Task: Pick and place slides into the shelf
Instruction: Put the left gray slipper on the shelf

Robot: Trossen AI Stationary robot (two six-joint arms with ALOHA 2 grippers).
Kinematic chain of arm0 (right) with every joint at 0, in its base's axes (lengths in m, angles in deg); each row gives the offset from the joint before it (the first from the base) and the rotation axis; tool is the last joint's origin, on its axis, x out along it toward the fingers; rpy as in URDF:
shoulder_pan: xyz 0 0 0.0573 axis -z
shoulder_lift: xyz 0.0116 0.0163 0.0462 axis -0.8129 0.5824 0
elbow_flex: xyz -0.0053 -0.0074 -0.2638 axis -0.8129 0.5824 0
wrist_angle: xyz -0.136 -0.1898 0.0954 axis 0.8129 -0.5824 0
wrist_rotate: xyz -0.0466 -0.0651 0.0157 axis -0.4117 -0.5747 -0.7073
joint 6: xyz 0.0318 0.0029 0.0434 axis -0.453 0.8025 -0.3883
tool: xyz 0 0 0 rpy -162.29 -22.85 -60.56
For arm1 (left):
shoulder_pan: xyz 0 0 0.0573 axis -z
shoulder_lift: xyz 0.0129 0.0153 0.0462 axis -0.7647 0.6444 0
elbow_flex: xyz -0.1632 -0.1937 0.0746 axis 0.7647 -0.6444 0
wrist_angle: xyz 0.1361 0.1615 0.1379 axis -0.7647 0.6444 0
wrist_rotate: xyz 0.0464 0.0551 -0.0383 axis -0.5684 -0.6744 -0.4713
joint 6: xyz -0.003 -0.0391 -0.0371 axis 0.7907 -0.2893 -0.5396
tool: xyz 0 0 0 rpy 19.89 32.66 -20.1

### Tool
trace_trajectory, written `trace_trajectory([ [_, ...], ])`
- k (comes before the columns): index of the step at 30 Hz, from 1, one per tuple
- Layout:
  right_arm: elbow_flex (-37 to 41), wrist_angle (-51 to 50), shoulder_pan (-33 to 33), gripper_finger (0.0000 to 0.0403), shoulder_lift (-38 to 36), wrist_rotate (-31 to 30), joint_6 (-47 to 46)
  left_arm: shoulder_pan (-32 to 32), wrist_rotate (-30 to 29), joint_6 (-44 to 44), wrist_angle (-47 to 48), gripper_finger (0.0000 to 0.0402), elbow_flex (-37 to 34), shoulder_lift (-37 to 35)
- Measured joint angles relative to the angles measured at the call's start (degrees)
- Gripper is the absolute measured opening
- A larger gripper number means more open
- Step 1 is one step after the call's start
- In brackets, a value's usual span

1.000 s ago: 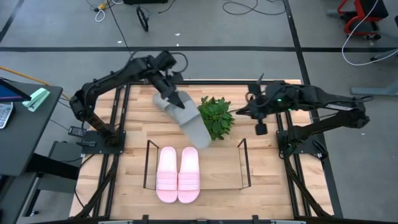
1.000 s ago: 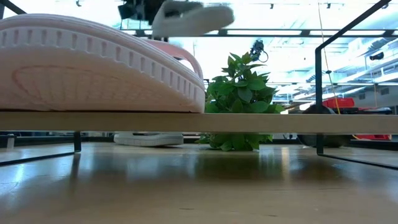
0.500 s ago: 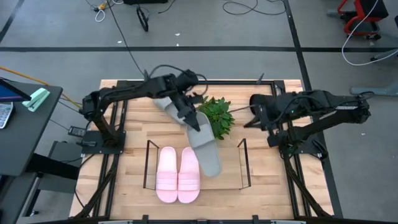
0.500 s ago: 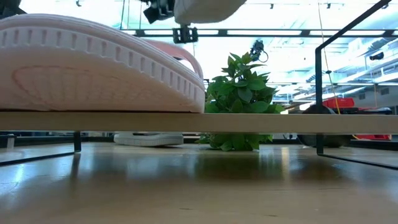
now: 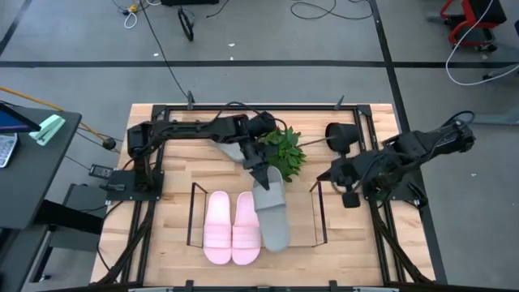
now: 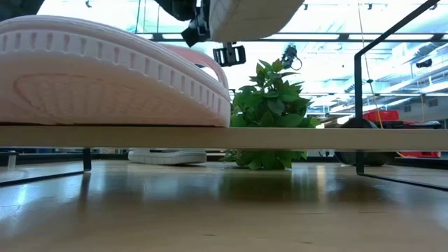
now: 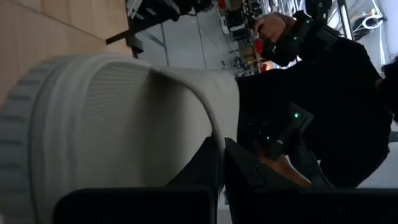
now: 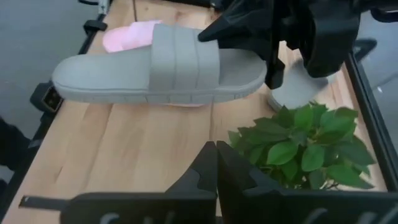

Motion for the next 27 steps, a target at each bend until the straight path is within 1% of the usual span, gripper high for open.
trace_trajectory([
  [6,0.02,0.57,-3.43,0.0,4.76,-3.99,-3.45,0.85,-0.09,1.3,-0.01,0.0011,0.0,1.46],
  [13,0.07,3.44,-6.1,0.0,8.0,-6.39,-3.41,1.77,-4.23,1.01,-0.16,0.0011,0.0,1.47],
  [23,0.07,3.64,-11.37,0.0,8.07,-16.74,-2.68,4.98,-13.63,-0.4,2.78,0.0011,0.0,1.47],
  [27,0.07,4.03,-12.55,0.0,8.07,-18.79,-1.3,5.92,-17.42,-0.67,3.27,0.0011,0.0,1.47],
])
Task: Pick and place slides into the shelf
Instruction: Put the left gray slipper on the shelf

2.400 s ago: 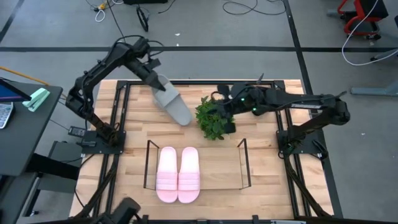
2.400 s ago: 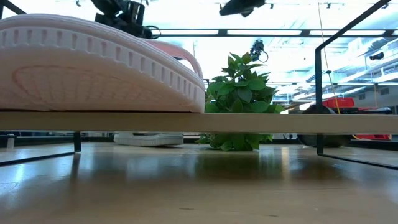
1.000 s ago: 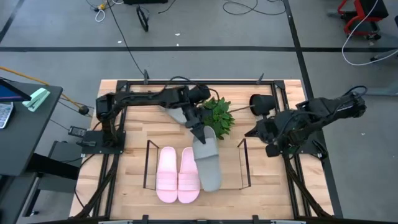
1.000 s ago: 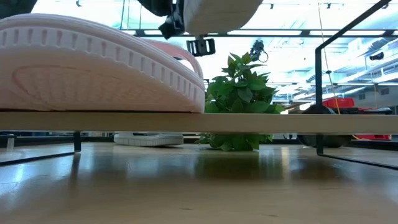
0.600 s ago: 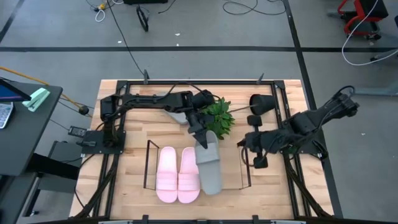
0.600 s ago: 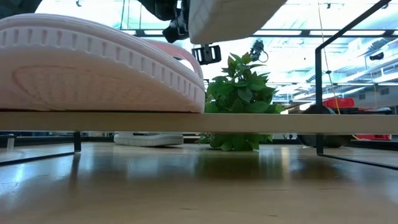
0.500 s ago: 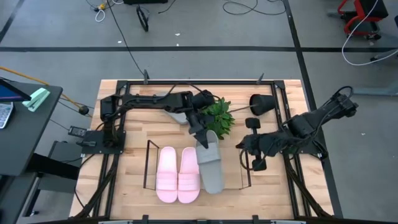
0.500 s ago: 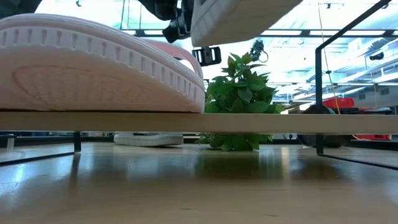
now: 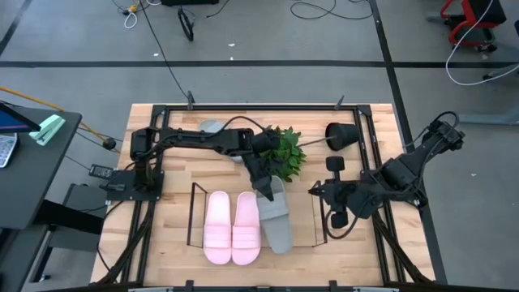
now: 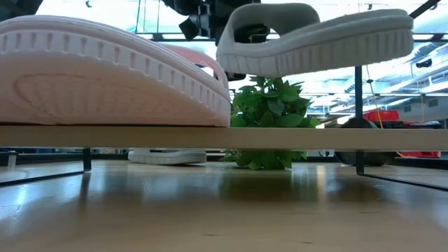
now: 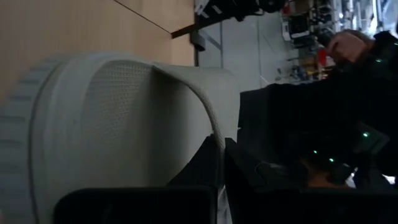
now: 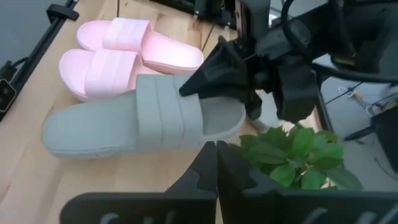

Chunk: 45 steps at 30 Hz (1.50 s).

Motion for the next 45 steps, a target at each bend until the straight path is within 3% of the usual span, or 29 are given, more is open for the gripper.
trace_trajectory([
  [13,0.0,2.96,0.02,0.0,0.08,-0.73,4.68,2.53,-0.94,0.17,2.98,0.0011,0.04,3.34],
  [21,0.0,3.12,0.02,0.0,0.24,9.16,7.02,1.88,-0.33,0.54,1.98,0.0011,0.09,4.02],
  [45,0.0,3.03,0.57,0.0,0.24,9.37,7.0,1.09,2.61,3.75,1.67,0.0014,0.0,5.6],
])
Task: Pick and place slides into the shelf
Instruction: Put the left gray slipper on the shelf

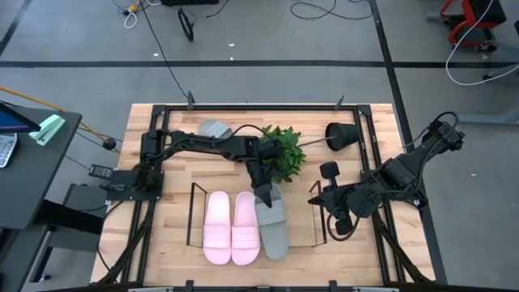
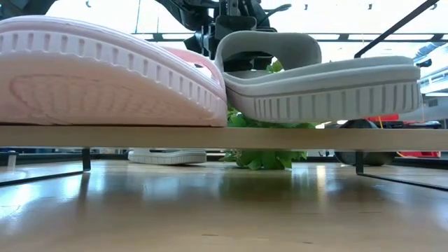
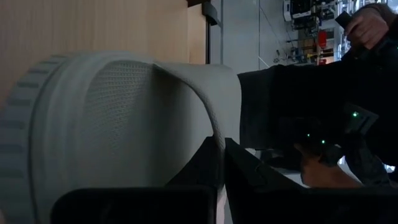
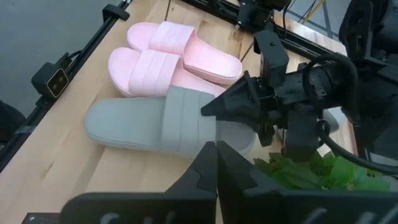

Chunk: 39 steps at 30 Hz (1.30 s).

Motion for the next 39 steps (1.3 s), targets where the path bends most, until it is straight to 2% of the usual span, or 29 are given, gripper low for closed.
trace_trajectory([
  [13,0.0,0.02,0.02,0.0,0.0,0.0,0.04,-0.28,-1.28,1.38,0.02,0.0025,0.0,0.0],
  [20,0.0,0.02,0.02,0.0,0.0,0.0,-0.07,-0.28,-3.9,2.64,0.0,0.0027,0.0,0.0],
  [39,-0.02,0.04,0.02,0.0,-0.02,-0.02,-0.11,0.13,-8.17,4.68,-0.22,0.0095,0.0,0.0],
])
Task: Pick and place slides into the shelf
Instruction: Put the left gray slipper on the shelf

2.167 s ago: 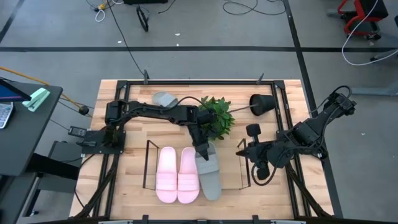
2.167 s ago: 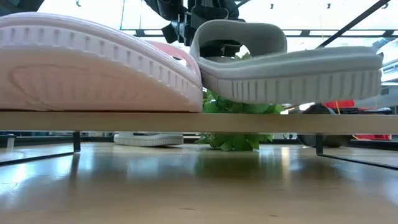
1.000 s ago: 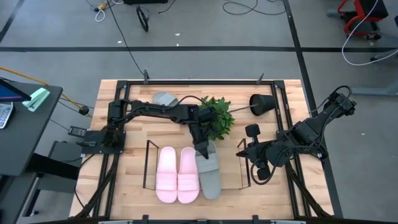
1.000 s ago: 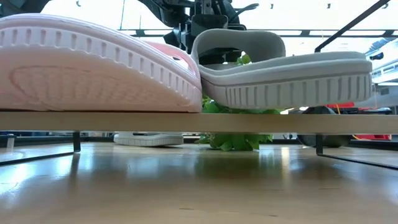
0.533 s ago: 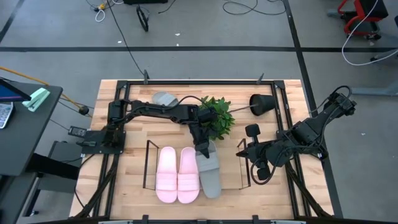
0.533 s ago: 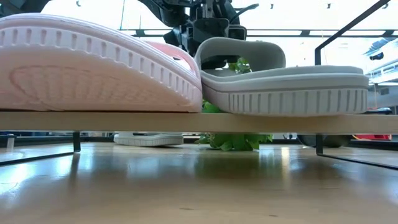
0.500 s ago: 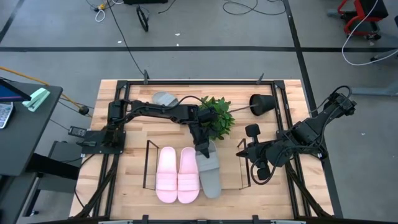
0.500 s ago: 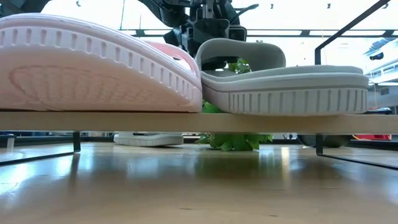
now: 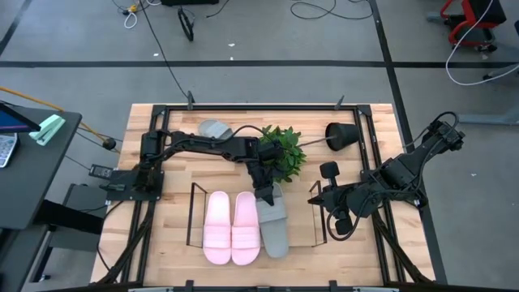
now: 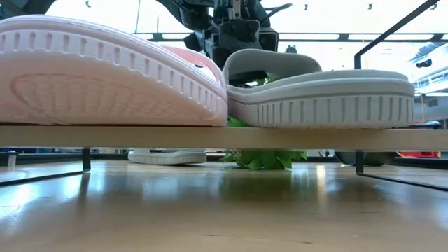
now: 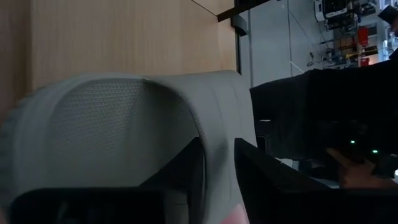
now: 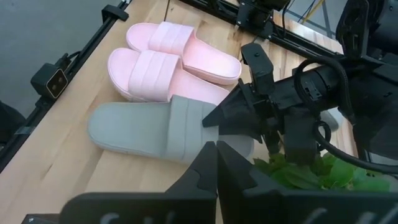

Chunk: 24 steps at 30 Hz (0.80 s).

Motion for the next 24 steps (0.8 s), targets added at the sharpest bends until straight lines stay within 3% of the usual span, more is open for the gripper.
trace_trajectory([
  [14,0.0,-0.02,0.02,0.0,0.0,-0.06,-0.02,0.85,-1.04,2.23,-0.19,0.0152,0.0,0.0],
  [24,0.0,-0.02,0.39,0.0,-0.01,-0.48,-0.02,0.92,-1.32,2.21,-1.53,0.0152,0.02,0.0],
])
